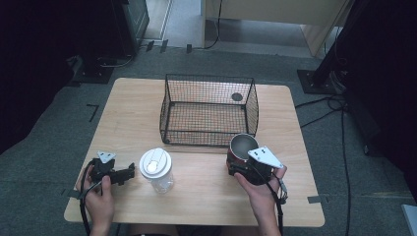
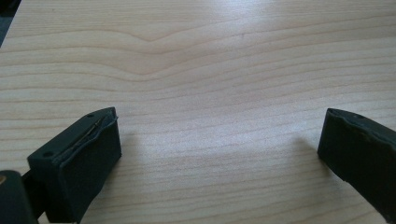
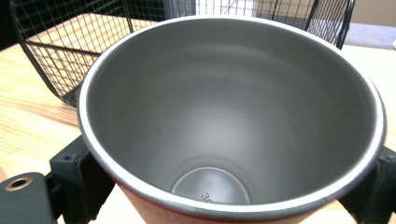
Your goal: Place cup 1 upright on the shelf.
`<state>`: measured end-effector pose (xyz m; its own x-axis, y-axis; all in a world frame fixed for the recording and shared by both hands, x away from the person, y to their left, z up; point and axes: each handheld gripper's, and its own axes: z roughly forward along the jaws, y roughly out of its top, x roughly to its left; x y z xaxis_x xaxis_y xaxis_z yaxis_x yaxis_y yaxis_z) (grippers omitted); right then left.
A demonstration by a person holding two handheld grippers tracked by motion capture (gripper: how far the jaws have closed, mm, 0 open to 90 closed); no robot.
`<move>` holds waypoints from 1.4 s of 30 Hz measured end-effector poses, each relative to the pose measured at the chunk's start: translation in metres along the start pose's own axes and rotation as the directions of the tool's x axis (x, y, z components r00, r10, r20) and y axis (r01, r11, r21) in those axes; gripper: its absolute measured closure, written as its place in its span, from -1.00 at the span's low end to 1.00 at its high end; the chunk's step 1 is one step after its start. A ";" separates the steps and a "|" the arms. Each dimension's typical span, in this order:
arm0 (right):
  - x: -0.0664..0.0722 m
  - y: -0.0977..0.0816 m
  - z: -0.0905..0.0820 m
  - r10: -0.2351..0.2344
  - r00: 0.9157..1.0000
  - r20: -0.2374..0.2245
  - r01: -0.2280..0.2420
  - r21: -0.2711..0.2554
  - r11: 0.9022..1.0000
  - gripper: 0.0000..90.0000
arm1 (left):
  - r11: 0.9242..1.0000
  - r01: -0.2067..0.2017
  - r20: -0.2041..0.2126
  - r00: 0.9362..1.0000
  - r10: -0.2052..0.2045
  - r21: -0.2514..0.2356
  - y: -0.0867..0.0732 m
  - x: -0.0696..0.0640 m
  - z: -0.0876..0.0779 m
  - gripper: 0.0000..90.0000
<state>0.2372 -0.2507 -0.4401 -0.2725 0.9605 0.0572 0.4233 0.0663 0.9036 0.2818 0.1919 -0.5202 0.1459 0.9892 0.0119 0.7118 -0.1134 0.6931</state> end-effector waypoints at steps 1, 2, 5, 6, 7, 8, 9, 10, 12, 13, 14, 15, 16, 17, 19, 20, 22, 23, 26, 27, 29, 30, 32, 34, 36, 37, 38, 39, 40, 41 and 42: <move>0.001 0.002 -0.001 -0.002 1.000 -0.001 0.002 -0.003 1.000 -0.83 | 1.000 0.000 0.000 1.000 0.000 0.000 0.000 0.000 0.000 -1.00; 0.002 0.004 -0.002 -0.005 1.000 -0.002 0.005 -0.007 1.000 -0.83 | 1.000 0.000 0.000 1.000 0.000 0.000 0.000 0.000 0.000 -1.00; 0.004 0.011 -0.004 -0.013 1.000 -0.005 0.013 -0.016 1.000 -0.83 | 1.000 0.000 0.000 1.000 0.000 0.000 0.000 0.000 0.000 -1.00; 0.005 0.013 -0.005 -0.015 1.000 -0.007 0.014 -0.020 1.000 -0.83 | 1.000 0.000 0.000 1.000 0.000 0.000 0.000 0.000 0.000 -1.00; 0.006 0.015 -0.006 -0.017 1.000 -0.007 0.017 -0.025 1.000 -0.83 | 1.000 0.000 0.000 1.000 0.000 0.000 0.000 0.000 0.000 -1.00; 0.006 0.017 -0.006 -0.019 1.000 -0.009 0.019 -0.027 0.999 -0.83 | 1.000 0.000 0.000 1.000 0.000 0.000 0.000 0.000 0.000 -1.00; 0.007 0.019 -0.007 -0.021 1.000 -0.009 0.021 -0.030 0.999 -0.83 | 1.000 0.000 0.000 1.000 0.000 0.000 0.000 0.000 0.000 -1.00; 0.008 0.021 -0.008 -0.016 1.000 -0.012 0.015 -0.033 0.999 -0.83 | 1.000 0.000 0.000 1.000 0.000 0.000 0.000 0.000 0.000 -1.00; 0.010 0.024 -0.009 -0.018 1.000 -0.013 0.018 -0.040 0.999 -0.83 | 1.000 0.000 0.000 1.000 0.000 0.000 0.000 0.000 0.000 -1.00; 0.010 0.026 -0.009 -0.023 1.000 -0.014 0.022 -0.045 0.999 -0.83 | 1.000 0.000 0.000 1.000 0.000 0.000 0.000 0.000 0.000 -1.00; 0.011 0.029 -0.010 -0.023 1.000 -0.014 0.022 -0.049 0.999 -0.83 | 1.000 0.000 0.000 1.000 0.000 0.000 0.000 0.000 0.000 -1.00; 0.012 0.030 -0.010 -0.025 1.000 -0.015 0.024 -0.052 0.998 -0.83 | 1.000 0.000 0.000 1.000 0.000 0.000 0.000 0.000 0.000 -1.00; 0.012 0.032 -0.011 -0.029 0.999 -0.016 0.028 -0.057 0.998 -0.83 | 1.000 0.000 0.000 1.000 0.000 0.000 0.000 0.000 0.000 -1.00; 0.013 0.034 -0.011 -0.028 0.999 -0.016 0.027 -0.059 0.998 -0.83 | 1.000 0.000 0.000 1.000 0.000 0.000 0.000 0.000 0.000 -1.00; 0.014 0.037 -0.011 -0.028 0.999 -0.017 0.027 -0.065 0.998 -0.83 | 1.000 0.000 0.000 1.000 0.000 0.000 0.000 0.000 0.000 -1.00; 0.014 0.039 -0.011 -0.030 0.999 -0.016 0.029 -0.068 0.997 -0.83 | 1.000 0.000 0.000 1.000 0.000 0.000 0.000 0.000 0.000 -1.00; 0.015 0.043 -0.011 -0.029 0.999 -0.017 0.027 -0.072 0.997 -0.83 | 1.000 0.000 0.000 1.000 0.000 0.000 0.000 0.000 0.000 -1.00; 0.015 0.044 -0.011 -0.030 0.999 -0.017 0.028 -0.076 0.997 -0.83 | 1.000 0.000 0.000 1.000 0.000 0.000 0.000 0.000 0.000 -1.00; 0.016 0.049 -0.011 -0.037 0.999 -0.015 0.036 -0.081 0.996 -0.83 | 1.000 0.002 0.000 1.000 -0.002 -0.001 0.000 0.000 0.000 -1.00; 0.016 0.051 -0.010 -0.038 0.999 -0.014 0.037 -0.083 0.996 -0.83 | 1.000 0.002 0.000 1.000 -0.002 -0.002 0.000 0.000 0.000 -1.00; 0.016 0.055 -0.010 -0.040 0.999 -0.011 0.039 -0.088 0.995 -0.83 | 1.000 0.002 0.000 1.000 -0.002 -0.002 0.000 0.000 0.000 -1.00; 0.017 0.057 -0.010 -0.041 0.999 -0.007 0.040 -0.090 0.995 -0.83 | 1.000 0.002 0.000 1.000 -0.002 -0.002 0.000 0.000 0.000 -1.00; 0.017 0.061 -0.009 -0.040 0.999 -0.006 0.040 -0.096 0.995 -0.83 | 1.000 0.003 0.000 1.000 -0.003 -0.002 0.000 0.000 0.000 -1.00; 0.018 0.066 -0.009 -0.039 0.999 -0.007 0.038 -0.106 0.994 -0.83 | 1.000 0.003 0.000 1.000 -0.003 -0.002 0.000 0.000 0.000 -1.00; 0.018 0.070 -0.009 -0.041 0.999 -0.004 0.040 -0.113 0.993 -0.83 | 1.000 0.001 0.000 1.000 -0.001 -0.001 0.000 0.000 0.000 -1.00; 0.018 0.072 -0.008 -0.040 0.999 -0.003 0.040 -0.116 0.992 -0.83 | 1.000 0.001 0.000 1.000 -0.001 0.000 0.000 0.000 0.000 -1.00; 0.019 0.074 -0.008 -0.042 0.999 0.000 0.042 -0.118 0.992 -0.83 | 1.000 0.001 0.000 1.000 -0.001 0.001 0.000 0.000 0.000 -1.00; 0.019 0.076 -0.007 -0.043 0.999 0.000 0.043 -0.119 0.992 -0.83 | 1.000 0.003 -0.001 1.000 -0.003 -0.001 0.000 0.000 0.000 -1.00; 0.019 0.077 -0.006 -0.045 0.999 0.000 0.044 -0.120 0.992 -0.83 | 1.000 0.001 0.000 1.000 -0.001 0.002 0.000 0.000 0.000 -1.00; 0.019 0.079 -0.006 -0.045 0.999 0.001 0.044 -0.119 0.992 -0.83 | 1.000 0.003 0.000 1.000 -0.003 -0.001 0.000 0.000 0.000 -1.00; 0.019 0.080 -0.005 -0.051 0.999 0.005 0.051 -0.121 0.991 -0.83 | 1.000 0.001 0.000 1.000 -0.001 0.001 0.000 0.000 0.000 -1.00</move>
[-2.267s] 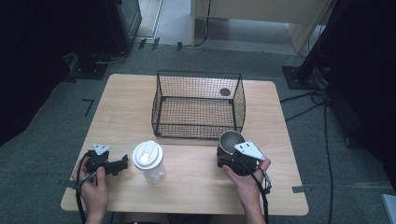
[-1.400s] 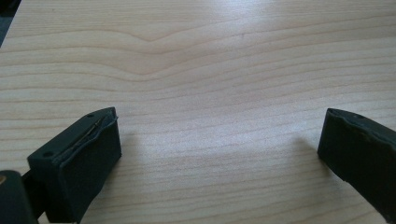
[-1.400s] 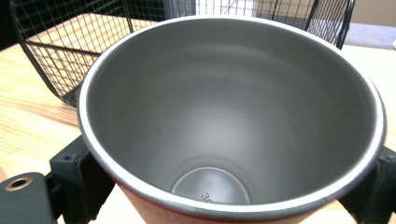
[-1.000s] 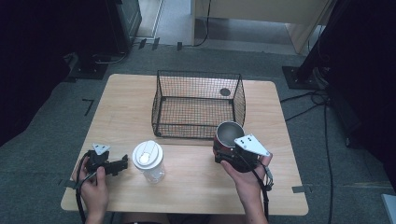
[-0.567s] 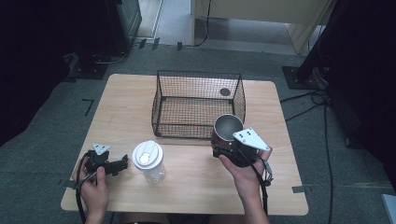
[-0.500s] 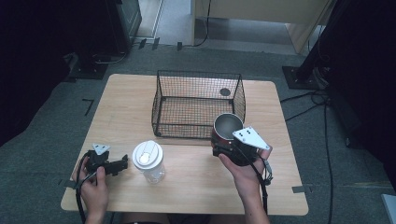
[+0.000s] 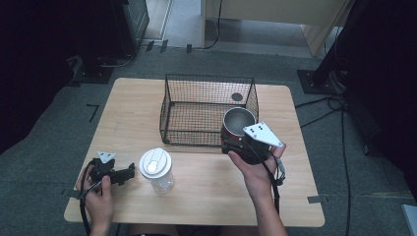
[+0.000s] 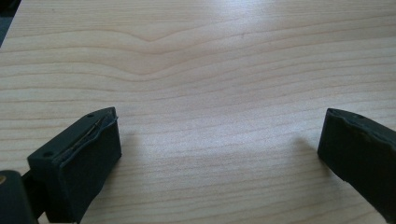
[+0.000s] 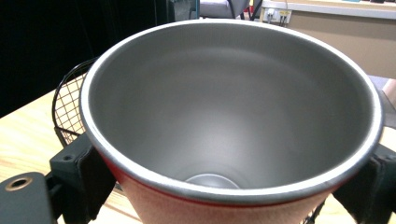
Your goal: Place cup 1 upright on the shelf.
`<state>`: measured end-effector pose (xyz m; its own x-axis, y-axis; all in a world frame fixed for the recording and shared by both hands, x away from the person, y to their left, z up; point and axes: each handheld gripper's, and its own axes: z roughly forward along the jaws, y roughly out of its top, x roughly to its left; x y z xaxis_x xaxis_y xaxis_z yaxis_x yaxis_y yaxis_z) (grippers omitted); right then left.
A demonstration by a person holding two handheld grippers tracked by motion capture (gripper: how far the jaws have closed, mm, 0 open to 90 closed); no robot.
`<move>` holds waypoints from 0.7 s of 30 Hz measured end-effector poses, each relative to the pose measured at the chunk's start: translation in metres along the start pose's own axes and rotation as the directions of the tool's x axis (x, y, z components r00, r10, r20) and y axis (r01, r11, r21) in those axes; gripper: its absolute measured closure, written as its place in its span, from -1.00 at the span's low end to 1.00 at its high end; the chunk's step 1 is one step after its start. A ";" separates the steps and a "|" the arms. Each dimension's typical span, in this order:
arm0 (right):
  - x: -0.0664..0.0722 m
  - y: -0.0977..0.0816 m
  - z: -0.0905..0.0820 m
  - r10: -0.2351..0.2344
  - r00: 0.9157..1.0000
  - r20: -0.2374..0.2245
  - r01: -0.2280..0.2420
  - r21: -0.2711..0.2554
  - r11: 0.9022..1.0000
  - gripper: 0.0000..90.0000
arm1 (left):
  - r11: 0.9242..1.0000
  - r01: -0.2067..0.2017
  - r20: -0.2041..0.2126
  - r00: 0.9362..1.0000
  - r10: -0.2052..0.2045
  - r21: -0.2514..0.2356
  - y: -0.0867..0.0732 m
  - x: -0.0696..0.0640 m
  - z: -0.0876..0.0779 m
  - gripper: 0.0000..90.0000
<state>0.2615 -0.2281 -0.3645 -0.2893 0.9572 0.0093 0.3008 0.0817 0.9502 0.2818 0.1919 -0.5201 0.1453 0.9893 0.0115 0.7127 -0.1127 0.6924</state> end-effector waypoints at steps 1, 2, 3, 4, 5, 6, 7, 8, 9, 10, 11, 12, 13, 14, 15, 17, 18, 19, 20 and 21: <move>0.000 0.001 0.001 -0.001 1.000 0.005 0.001 0.000 1.000 -0.83 | 1.000 0.002 0.000 1.000 -0.002 -0.002 0.000 0.000 0.000 -1.00; 0.000 0.002 0.002 -0.001 1.000 0.007 0.001 -0.003 1.000 -0.83 | 1.000 0.002 0.000 1.000 -0.002 -0.002 0.000 0.000 0.000 -1.00; 0.000 0.003 0.003 0.004 1.000 0.004 -0.004 -0.008 1.000 -0.83 | 1.000 0.000 0.000 1.000 0.000 0.000 0.000 0.000 0.000 -1.00; 0.000 0.004 0.003 0.008 1.000 0.003 -0.008 -0.008 1.000 -0.83 | 1.000 0.002 0.000 1.000 -0.002 -0.002 0.000 0.000 0.000 -1.00; 0.000 0.005 0.004 0.008 1.000 0.005 -0.008 -0.012 1.000 -0.83 | 1.000 0.002 0.000 1.000 -0.002 -0.002 0.000 0.000 0.000 -1.00; 0.000 0.006 0.005 0.008 1.000 0.005 -0.008 -0.013 1.000 -0.83 | 1.000 0.002 0.000 1.000 -0.002 -0.002 0.000 0.000 0.000 -1.00; 0.000 0.006 0.006 0.007 1.000 0.008 -0.007 -0.015 1.000 -0.83 | 1.000 0.000 0.000 1.000 0.000 0.000 0.000 0.000 0.000 -1.00; 0.000 0.007 0.007 0.010 1.000 0.008 -0.010 -0.016 1.000 -0.83 | 1.000 0.000 0.000 1.000 0.000 0.000 0.000 0.000 0.000 -1.00; -0.001 0.008 0.008 0.015 1.000 0.009 -0.015 -0.016 1.000 -0.83 | 1.000 0.000 0.000 1.000 0.000 0.000 0.000 0.000 0.000 -1.00; -0.001 0.009 0.009 0.016 1.000 0.012 -0.015 -0.017 1.000 -0.83 | 1.000 0.002 0.000 1.000 -0.002 -0.001 0.000 0.000 0.000 -1.00; -0.001 0.010 0.010 0.019 1.000 0.012 -0.019 -0.016 1.000 -0.83 | 1.000 0.002 0.000 1.000 -0.002 -0.002 0.000 0.000 0.000 -1.00; -0.001 0.011 0.011 0.018 1.000 0.015 -0.018 -0.019 1.000 -0.83 | 1.000 0.000 0.000 1.000 0.000 0.000 0.000 0.000 0.000 -1.00; -0.001 0.013 0.013 0.014 1.000 0.020 -0.013 -0.019 1.000 -0.83 | 1.000 0.000 0.000 1.000 0.000 0.000 0.000 0.000 0.000 -1.00; -0.001 0.014 0.014 0.012 1.000 0.022 -0.012 -0.020 1.000 -0.83 | 1.000 0.000 0.000 1.000 0.000 0.000 0.000 0.000 0.000 -1.00; 0.000 0.015 0.015 0.012 1.000 0.023 -0.011 -0.022 1.000 -0.83 | 1.000 0.000 0.000 1.000 0.000 0.000 0.000 0.000 0.000 -1.00; 0.001 0.018 0.019 0.010 1.000 0.025 -0.009 -0.025 1.000 -0.83 | 1.000 0.000 0.000 1.000 0.000 0.000 0.000 0.000 0.000 -1.00; 0.001 0.018 0.020 0.005 1.000 0.026 -0.005 -0.026 1.000 -0.83 | 1.000 0.000 0.000 1.000 0.000 0.000 0.000 0.000 0.000 -1.00; 0.002 0.019 0.022 0.005 1.000 0.026 -0.004 -0.026 1.000 -0.83 | 1.000 0.000 0.000 1.000 0.000 0.000 0.000 0.000 0.000 -1.00; 0.002 0.020 0.023 0.004 1.000 0.026 -0.003 -0.027 1.000 -0.83 | 1.000 0.002 0.000 1.000 -0.002 -0.002 0.000 0.000 0.000 -1.00; 0.003 0.021 0.025 0.006 1.000 0.025 -0.005 -0.026 1.000 -0.83 | 1.000 0.000 0.000 1.000 0.000 0.000 0.000 0.000 0.000 -1.00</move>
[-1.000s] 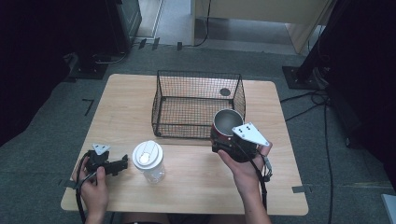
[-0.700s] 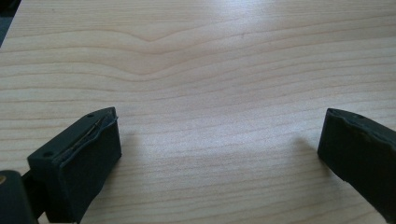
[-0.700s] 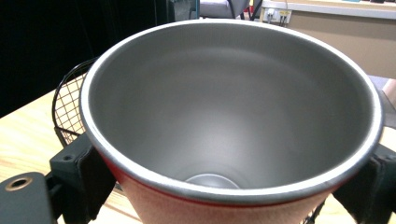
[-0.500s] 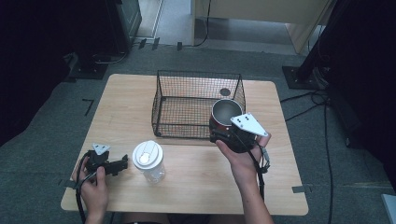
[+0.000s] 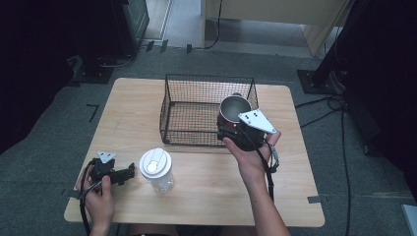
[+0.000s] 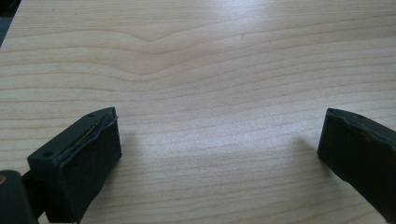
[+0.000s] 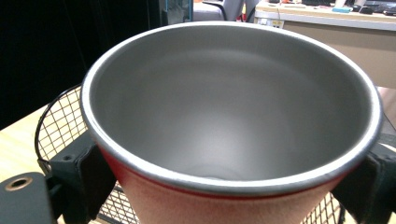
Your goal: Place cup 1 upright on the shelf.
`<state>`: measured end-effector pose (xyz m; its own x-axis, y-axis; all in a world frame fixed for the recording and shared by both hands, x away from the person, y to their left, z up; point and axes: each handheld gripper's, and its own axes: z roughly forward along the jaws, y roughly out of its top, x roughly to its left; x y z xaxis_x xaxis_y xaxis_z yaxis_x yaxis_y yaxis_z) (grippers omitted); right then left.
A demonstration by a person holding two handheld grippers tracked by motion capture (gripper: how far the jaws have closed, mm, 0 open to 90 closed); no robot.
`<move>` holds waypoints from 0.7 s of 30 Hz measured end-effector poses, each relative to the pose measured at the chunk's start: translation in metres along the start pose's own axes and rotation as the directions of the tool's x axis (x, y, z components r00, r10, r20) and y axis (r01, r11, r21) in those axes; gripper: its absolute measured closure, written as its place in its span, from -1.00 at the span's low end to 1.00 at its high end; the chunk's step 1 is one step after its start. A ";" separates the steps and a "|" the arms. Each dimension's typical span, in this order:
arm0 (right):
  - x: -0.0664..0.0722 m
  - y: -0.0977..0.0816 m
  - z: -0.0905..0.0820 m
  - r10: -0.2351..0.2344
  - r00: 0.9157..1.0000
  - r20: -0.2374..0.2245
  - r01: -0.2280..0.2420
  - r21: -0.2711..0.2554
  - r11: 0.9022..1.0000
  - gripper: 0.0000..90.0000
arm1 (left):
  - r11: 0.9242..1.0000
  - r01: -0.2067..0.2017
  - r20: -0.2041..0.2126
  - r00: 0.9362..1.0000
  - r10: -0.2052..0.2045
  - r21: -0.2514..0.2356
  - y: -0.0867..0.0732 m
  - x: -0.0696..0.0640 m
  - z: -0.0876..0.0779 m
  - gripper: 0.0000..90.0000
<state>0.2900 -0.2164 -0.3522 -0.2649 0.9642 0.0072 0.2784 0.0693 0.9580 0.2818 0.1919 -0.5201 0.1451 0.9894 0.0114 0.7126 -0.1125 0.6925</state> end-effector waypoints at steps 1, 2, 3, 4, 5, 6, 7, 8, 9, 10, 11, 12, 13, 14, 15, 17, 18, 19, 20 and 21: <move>0.000 0.001 0.002 0.000 1.000 0.001 0.000 0.000 1.000 -0.83 | 1.000 0.000 0.000 1.000 0.000 0.000 0.000 0.000 0.000 -1.00; 0.001 0.001 0.003 0.003 1.000 -0.001 -0.003 -0.001 1.000 -0.83 | 1.000 0.000 0.000 1.000 0.000 0.000 0.000 0.000 0.000 -1.00; 0.001 0.002 0.005 0.001 1.000 0.000 -0.001 -0.003 1.000 -0.83 | 1.000 0.002 0.000 1.000 -0.002 -0.002 0.000 0.000 0.000 -1.00; 0.001 0.003 0.007 0.000 1.000 0.001 0.000 -0.005 1.000 -0.83 | 1.000 0.000 0.000 1.000 0.000 0.000 0.000 0.000 0.000 -1.00; 0.001 0.003 0.009 0.003 1.000 0.002 -0.003 -0.005 1.000 -0.83 | 1.000 0.000 0.000 1.000 0.000 0.000 0.000 0.000 0.000 -1.00; 0.000 0.004 0.011 0.008 1.000 0.005 -0.008 -0.005 1.000 -0.83 | 1.000 0.000 0.000 1.000 0.000 0.000 0.000 0.000 0.000 -1.00; 0.000 0.005 0.013 0.011 1.000 0.007 -0.011 -0.003 1.000 -0.83 | 1.000 0.000 0.000 1.000 0.000 0.000 0.000 0.000 0.000 -1.00; 0.000 0.005 0.015 0.007 1.000 0.009 -0.007 -0.001 1.000 -0.83 | 1.000 0.002 0.000 1.000 -0.002 -0.002 0.000 0.000 0.000 -1.00; -0.001 0.006 0.017 0.008 1.000 0.013 -0.008 0.000 1.000 -0.83 | 1.000 0.002 0.000 1.000 -0.002 -0.001 0.000 0.000 0.000 -1.00; -0.001 0.007 0.019 0.012 1.000 0.014 -0.012 -0.001 1.000 -0.83 | 1.000 0.002 0.000 1.000 -0.002 -0.002 0.000 0.000 0.000 -1.00; -0.002 0.007 0.021 0.013 1.000 0.017 -0.013 0.000 1.000 -0.83 | 1.000 0.000 0.000 1.000 0.000 -0.001 0.000 0.000 0.000 -1.00; -0.002 0.007 0.023 0.013 1.000 0.020 -0.013 -0.001 1.000 -0.83 | 1.000 0.000 0.000 1.000 0.000 0.000 0.000 0.000 0.000 -1.00; -0.003 0.008 0.025 0.011 1.000 0.024 -0.011 -0.001 1.000 -0.83 | 1.000 0.000 0.000 1.000 0.000 -0.001 0.000 0.000 0.000 -1.00; -0.003 0.008 0.027 0.012 1.000 0.026 -0.012 0.002 1.000 -0.83 | 1.000 0.000 0.000 1.000 0.000 -0.001 0.000 0.000 0.000 -1.00; -0.004 0.008 0.029 0.014 0.999 0.029 -0.014 0.001 1.000 -0.83 | 1.000 0.000 0.000 1.000 0.000 -0.001 0.000 0.000 0.000 -1.00; -0.005 0.008 0.033 0.013 0.999 0.035 -0.013 0.000 1.000 -0.83 | 1.000 0.002 -0.001 1.000 -0.002 -0.002 0.000 0.000 0.000 -1.00; -0.005 0.008 0.035 0.015 0.999 0.036 -0.015 0.002 1.000 -0.83 | 1.000 0.000 0.000 1.000 0.000 0.000 0.000 0.000 0.000 -1.00; -0.006 0.008 0.037 0.014 0.999 0.037 -0.014 0.001 1.000 -0.83 | 1.000 0.002 0.000 1.000 -0.002 -0.002 0.000 0.000 0.000 -1.00; -0.006 0.009 0.039 0.011 0.999 0.040 -0.012 0.000 1.000 -0.83 | 1.000 0.000 0.000 1.000 0.000 0.000 0.000 0.000 0.000 -1.00; -0.006 0.009 0.042 0.013 0.999 0.043 -0.013 0.001 1.000 -0.83 | 1.000 0.000 0.000 1.000 0.000 0.000 0.000 0.000 0.000 -1.00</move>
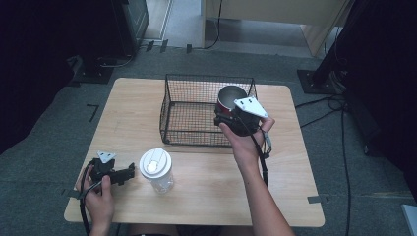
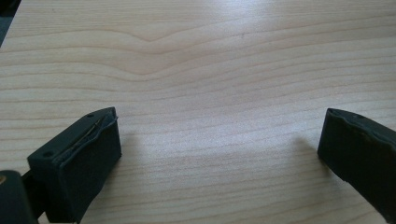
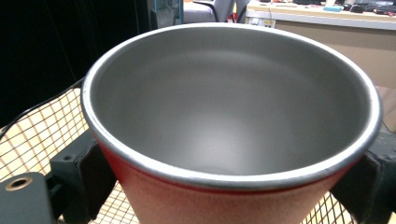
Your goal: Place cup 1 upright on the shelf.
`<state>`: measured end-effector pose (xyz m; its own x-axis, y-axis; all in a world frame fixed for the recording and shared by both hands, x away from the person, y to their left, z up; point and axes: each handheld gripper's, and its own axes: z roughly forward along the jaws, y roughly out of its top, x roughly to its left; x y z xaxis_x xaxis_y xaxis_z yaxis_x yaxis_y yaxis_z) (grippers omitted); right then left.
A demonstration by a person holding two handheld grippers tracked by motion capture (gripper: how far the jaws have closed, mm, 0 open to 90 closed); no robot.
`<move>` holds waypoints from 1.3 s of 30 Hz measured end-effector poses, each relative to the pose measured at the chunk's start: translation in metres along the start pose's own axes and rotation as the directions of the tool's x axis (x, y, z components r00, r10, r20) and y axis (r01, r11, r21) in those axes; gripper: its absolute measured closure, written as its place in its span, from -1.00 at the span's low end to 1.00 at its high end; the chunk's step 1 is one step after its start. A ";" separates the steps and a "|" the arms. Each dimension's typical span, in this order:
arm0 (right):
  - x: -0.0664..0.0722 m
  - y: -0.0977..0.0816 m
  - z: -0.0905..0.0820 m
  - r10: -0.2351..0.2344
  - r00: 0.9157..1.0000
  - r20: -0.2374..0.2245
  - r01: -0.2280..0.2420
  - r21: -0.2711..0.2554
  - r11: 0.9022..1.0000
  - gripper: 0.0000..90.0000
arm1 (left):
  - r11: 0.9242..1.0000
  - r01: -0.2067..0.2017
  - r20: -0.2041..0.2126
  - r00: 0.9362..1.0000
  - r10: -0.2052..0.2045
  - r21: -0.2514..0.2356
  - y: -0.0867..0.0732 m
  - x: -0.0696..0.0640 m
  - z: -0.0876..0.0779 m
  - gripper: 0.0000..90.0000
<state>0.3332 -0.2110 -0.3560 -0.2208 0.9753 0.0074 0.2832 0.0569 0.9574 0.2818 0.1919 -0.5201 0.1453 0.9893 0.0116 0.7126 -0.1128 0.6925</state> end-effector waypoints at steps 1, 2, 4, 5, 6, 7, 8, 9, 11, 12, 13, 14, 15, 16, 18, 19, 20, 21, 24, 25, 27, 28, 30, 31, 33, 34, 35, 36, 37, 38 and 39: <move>0.000 0.000 0.002 -0.002 1.000 0.002 0.002 0.003 1.000 -0.83 | 1.000 0.000 0.000 1.000 0.000 0.000 0.000 0.000 0.000 -1.00; -0.001 0.000 0.004 -0.001 1.000 0.004 0.001 0.003 1.000 -0.83 | 1.000 0.002 0.000 1.000 -0.002 -0.002 0.000 0.000 0.000 -1.00; -0.002 0.001 0.009 0.003 1.000 0.009 -0.003 0.007 1.000 -0.83 | 1.000 0.002 0.000 1.000 -0.002 -0.002 0.000 0.000 0.000 -1.00; -0.003 0.001 0.011 0.004 1.000 0.012 -0.004 0.010 1.000 -0.83 | 1.000 0.000 0.000 1.000 0.000 -0.001 0.000 0.000 0.000 -1.00; -0.004 0.001 0.014 0.007 1.000 0.013 -0.008 0.013 1.000 -0.83 | 1.000 0.000 0.000 1.000 0.000 -0.001 0.000 0.000 0.000 -1.00; -0.005 0.001 0.017 0.004 1.000 0.015 -0.004 0.015 1.000 -0.83 | 1.000 0.000 0.000 1.000 0.000 -0.001 0.000 0.000 0.000 -1.00; -0.005 0.001 0.019 0.004 1.000 0.017 -0.004 0.017 1.000 -0.83 | 1.000 0.000 0.000 1.000 0.000 -0.001 0.000 0.000 0.000 -1.00; -0.005 0.001 0.021 0.003 1.000 0.020 -0.004 0.021 1.000 -0.83 | 1.000 0.002 -0.001 1.000 -0.002 -0.002 0.000 0.000 0.000 -1.00; -0.006 0.001 0.026 -0.001 1.000 0.024 0.001 0.027 1.000 -0.83 | 1.000 0.003 0.000 1.000 -0.003 -0.002 0.000 0.000 0.000 -1.00; -0.007 0.001 0.029 -0.001 1.000 0.026 0.000 0.031 1.000 -0.83 | 1.000 0.000 0.000 1.000 0.000 -0.001 0.000 0.000 0.000 -1.00; -0.008 0.001 0.032 0.004 1.000 0.028 -0.005 0.036 0.999 -0.83 | 1.000 0.000 0.000 1.000 0.000 -0.001 0.000 0.000 0.000 -1.00; -0.008 0.001 0.034 0.007 1.000 0.029 -0.008 0.038 0.999 -0.83 | 1.000 0.003 0.000 1.000 -0.003 -0.003 0.000 0.000 0.000 -1.00; -0.009 0.001 0.037 0.005 1.000 0.030 -0.006 0.041 0.999 -0.83 | 1.000 0.002 0.000 1.000 -0.002 -0.002 0.000 0.000 0.000 -1.00; -0.009 0.001 0.039 0.004 0.999 0.032 -0.005 0.042 0.999 -0.83 | 1.000 0.000 0.000 1.000 0.000 0.000 0.000 0.000 0.000 -1.00; -0.010 0.000 0.045 0.006 0.999 0.035 -0.008 0.053 0.999 -0.83 | 1.000 0.002 -0.001 1.000 -0.002 -0.002 0.000 0.000 0.000 -1.00; -0.011 -0.001 0.048 0.008 0.999 0.036 -0.010 0.059 0.998 -0.83 | 1.000 0.000 0.000 1.000 0.000 0.000 0.000 0.000 0.000 -1.00; -0.011 -0.001 0.050 0.013 0.999 0.037 -0.015 0.063 0.998 -0.83 | 1.000 0.001 0.000 1.000 -0.001 -0.001 0.000 0.000 0.000 -1.00; -0.012 -0.002 0.054 0.018 0.999 0.040 -0.021 0.070 0.997 -0.83 | 1.000 -0.001 0.000 1.000 0.001 0.001 0.000 0.000 0.000 -1.00; -0.014 -0.003 0.062 0.034 0.998 0.044 -0.038 0.085 0.996 -0.83 | 1.000 -0.001 0.000 1.000 0.001 0.000 0.000 0.000 0.000 -1.00; -0.015 -0.004 0.066 0.038 0.998 0.045 -0.042 0.092 0.995 -0.83 | 1.000 -0.001 0.000 1.000 0.001 0.001 0.000 0.000 0.000 -1.00; -0.015 -0.005 0.072 0.034 0.998 0.046 -0.039 0.105 0.994 -0.83 | 1.000 -0.001 0.000 1.000 0.001 0.000 0.000 0.000 0.000 -1.00; -0.015 -0.006 0.075 0.031 0.998 0.046 -0.036 0.111 0.993 -0.83 | 1.000 -0.001 0.000 1.000 0.001 0.000 0.000 0.000 0.000 -1.00; -0.016 -0.008 0.081 0.018 0.999 0.044 -0.024 0.123 0.992 -0.83 | 1.000 -0.001 0.000 1.000 0.001 0.001 0.000 0.000 0.000 -1.00; -0.015 -0.008 0.084 0.017 0.999 0.047 -0.023 0.127 0.992 -0.83 | 1.000 0.001 0.000 1.000 -0.001 -0.001 0.000 0.000 0.000 -1.00; -0.016 -0.009 0.088 0.014 0.998 0.055 -0.021 0.130 0.991 -0.83 | 1.000 0.001 0.000 1.000 -0.001 -0.001 0.000 0.000 0.000 -1.00; -0.016 -0.009 0.090 0.018 0.998 0.058 -0.025 0.130 0.991 -0.83 | 1.000 0.006 -0.004 1.000 -0.006 -0.001 0.000 -0.001 0.000 -1.00; -0.017 -0.009 0.092 0.025 0.998 0.058 -0.032 0.133 0.991 -0.83 | 1.000 0.006 -0.006 1.000 -0.006 0.001 0.001 -0.001 0.000 -1.00; -0.017 -0.009 0.093 0.027 0.998 0.056 -0.034 0.136 0.990 -0.83 | 1.000 0.006 -0.006 1.000 -0.006 0.001 0.001 -0.001 0.000 -1.00; -0.017 -0.009 0.095 0.028 0.998 0.056 -0.035 0.140 0.990 -0.83 | 1.000 0.007 -0.006 1.000 -0.007 0.000 0.001 -0.001 0.001 -1.00; -0.017 -0.010 0.097 0.021 0.998 0.058 -0.029 0.145 0.989 -0.83 | 1.000 0.006 -0.006 1.000 -0.006 0.001 0.001 -0.001 0.000 -1.00; -0.017 -0.011 0.099 0.016 0.998 0.061 -0.026 0.152 0.988 -0.83 | 1.000 0.007 -0.006 1.000 -0.007 0.000 0.001 -0.001 0.001 -1.00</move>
<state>0.4263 -0.2070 -0.3951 -0.1590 0.9873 0.0055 0.4277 0.0638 0.9017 0.2824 0.1907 -0.5200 0.1362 0.9906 0.0111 0.7138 -0.1059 0.6923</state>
